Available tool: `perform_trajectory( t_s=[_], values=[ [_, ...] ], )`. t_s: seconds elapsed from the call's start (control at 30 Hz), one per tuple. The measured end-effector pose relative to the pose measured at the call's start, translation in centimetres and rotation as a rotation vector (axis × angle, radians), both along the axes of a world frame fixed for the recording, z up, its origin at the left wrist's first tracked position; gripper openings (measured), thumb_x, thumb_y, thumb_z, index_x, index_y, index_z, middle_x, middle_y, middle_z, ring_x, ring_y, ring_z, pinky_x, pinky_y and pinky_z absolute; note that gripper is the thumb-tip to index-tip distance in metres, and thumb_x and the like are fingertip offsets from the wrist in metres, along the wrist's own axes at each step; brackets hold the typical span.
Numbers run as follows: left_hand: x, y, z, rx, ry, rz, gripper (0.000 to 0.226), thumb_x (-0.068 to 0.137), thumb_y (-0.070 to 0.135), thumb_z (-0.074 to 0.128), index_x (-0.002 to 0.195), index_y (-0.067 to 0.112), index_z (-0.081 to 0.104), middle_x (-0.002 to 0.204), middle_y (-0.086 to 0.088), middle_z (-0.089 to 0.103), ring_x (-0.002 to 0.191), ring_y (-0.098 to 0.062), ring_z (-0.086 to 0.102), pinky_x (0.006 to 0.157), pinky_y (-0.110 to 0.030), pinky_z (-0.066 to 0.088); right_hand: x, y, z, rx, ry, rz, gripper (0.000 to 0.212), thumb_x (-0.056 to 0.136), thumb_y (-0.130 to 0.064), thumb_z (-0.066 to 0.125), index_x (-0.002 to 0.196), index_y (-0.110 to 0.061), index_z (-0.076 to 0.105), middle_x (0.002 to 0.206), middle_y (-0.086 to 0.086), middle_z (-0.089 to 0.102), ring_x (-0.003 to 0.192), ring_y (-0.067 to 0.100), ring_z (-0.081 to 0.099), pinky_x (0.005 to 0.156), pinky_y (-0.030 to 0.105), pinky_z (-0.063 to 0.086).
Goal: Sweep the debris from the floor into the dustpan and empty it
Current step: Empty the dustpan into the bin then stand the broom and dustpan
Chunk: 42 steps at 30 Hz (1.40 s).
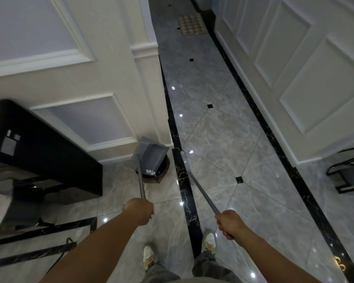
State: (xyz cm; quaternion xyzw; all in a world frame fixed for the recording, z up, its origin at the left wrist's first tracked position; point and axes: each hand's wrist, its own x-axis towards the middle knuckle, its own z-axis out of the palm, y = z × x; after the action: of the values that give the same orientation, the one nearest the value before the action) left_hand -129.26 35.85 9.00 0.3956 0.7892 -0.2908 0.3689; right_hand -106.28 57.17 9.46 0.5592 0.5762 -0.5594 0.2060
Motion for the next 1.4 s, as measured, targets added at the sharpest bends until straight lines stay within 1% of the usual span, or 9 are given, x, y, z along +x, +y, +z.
perform_trajectory(
  t_s=[0.23,0.37,0.5,0.63,0.77,0.93,1.07,1.13,1.4],
  values=[
    [0.6,0.1,1.8,0.027,0.093,-0.004,0.038,0.099,0.026,0.060,0.136,0.025,0.062,0.141,-0.004,0.060,0.122,-0.026,0.062,0.096,-0.041,0.054,0.1,-0.1,-0.4,-0.030,0.017,-0.005,0.021,0.097,-0.012,0.052,0.076,-0.009,0.051,0.051,0.005,0.048,0.033,0.011,0.036,0.037,0.018,0.027],
    [1.6,0.3,1.7,0.029,0.099,0.013,0.035,0.099,0.023,0.056,0.134,0.019,0.064,0.132,-0.005,0.065,0.114,-0.024,0.066,0.088,-0.036,0.055,0.0,-0.2,-0.8,-0.042,0.022,-0.003,0.021,0.095,-0.011,0.052,0.074,-0.010,0.050,0.052,0.007,0.048,0.033,0.012,0.037,0.038,0.017,0.027],
    [2.6,0.2,0.4,0.024,0.044,0.036,0.036,0.098,0.017,0.056,0.133,0.020,0.064,0.132,-0.003,0.065,0.115,-0.023,0.066,0.090,-0.036,0.055,0.3,-0.2,-1.0,-0.045,0.019,0.005,0.020,0.094,-0.011,0.053,0.074,-0.010,0.051,0.054,0.008,0.049,0.033,0.012,0.037,0.039,0.018,0.026],
    [2.7,0.6,-0.2,0.037,-0.087,0.058,0.038,0.098,0.022,0.056,0.135,0.023,0.062,0.139,0.001,0.063,0.123,-0.020,0.062,0.098,-0.035,0.054,0.9,0.2,-0.9,-0.032,-0.001,0.008,0.019,0.096,-0.013,0.054,0.078,-0.007,0.054,0.060,0.011,0.051,0.035,0.012,0.039,0.037,0.018,0.028],
    [2.8,1.5,0.2,0.051,-0.005,0.067,0.040,0.098,0.021,0.059,0.138,0.023,0.061,0.141,-0.002,0.061,0.121,-0.021,0.064,0.096,-0.036,0.056,1.5,0.6,-1.0,-0.023,-0.006,-0.012,0.019,0.097,-0.013,0.053,0.078,-0.008,0.052,0.059,0.011,0.049,0.033,0.012,0.038,0.037,0.018,0.027],
    [3.4,2.0,1.3,0.023,0.089,0.046,0.040,0.099,0.016,0.058,0.139,0.019,0.060,0.141,-0.005,0.060,0.122,-0.024,0.063,0.096,-0.039,0.053,1.4,0.7,-0.9,-0.013,0.005,-0.022,0.018,0.096,-0.010,0.052,0.078,-0.007,0.052,0.061,0.012,0.049,0.034,0.013,0.038,0.039,0.018,0.027],
    [3.9,1.9,1.4,0.046,0.109,0.028,0.035,0.100,0.013,0.055,0.134,0.014,0.062,0.132,-0.006,0.065,0.116,-0.023,0.066,0.094,-0.035,0.055,1.1,0.5,-1.0,-0.014,0.011,-0.025,0.016,0.096,-0.010,0.052,0.080,-0.007,0.053,0.059,0.012,0.048,0.033,0.012,0.037,0.039,0.018,0.026],
    [4.1,1.9,1.1,0.046,0.114,0.025,0.036,0.100,0.011,0.053,0.135,0.013,0.060,0.134,-0.008,0.064,0.118,-0.025,0.065,0.095,-0.035,0.054,0.9,0.3,-1.1,-0.017,0.013,-0.020,0.017,0.096,-0.011,0.052,0.079,-0.007,0.052,0.058,0.010,0.048,0.033,0.012,0.037,0.039,0.018,0.027],
    [3.5,1.7,-0.2,0.039,-0.026,0.076,0.038,0.098,0.017,0.059,0.135,0.018,0.061,0.135,-0.001,0.063,0.119,-0.021,0.064,0.097,-0.036,0.054,0.5,0.2,-1.0,-0.019,0.020,0.022,0.015,0.095,-0.010,0.052,0.080,-0.008,0.050,0.058,0.010,0.047,0.034,0.012,0.037,0.039,0.019,0.027]
  ],
)
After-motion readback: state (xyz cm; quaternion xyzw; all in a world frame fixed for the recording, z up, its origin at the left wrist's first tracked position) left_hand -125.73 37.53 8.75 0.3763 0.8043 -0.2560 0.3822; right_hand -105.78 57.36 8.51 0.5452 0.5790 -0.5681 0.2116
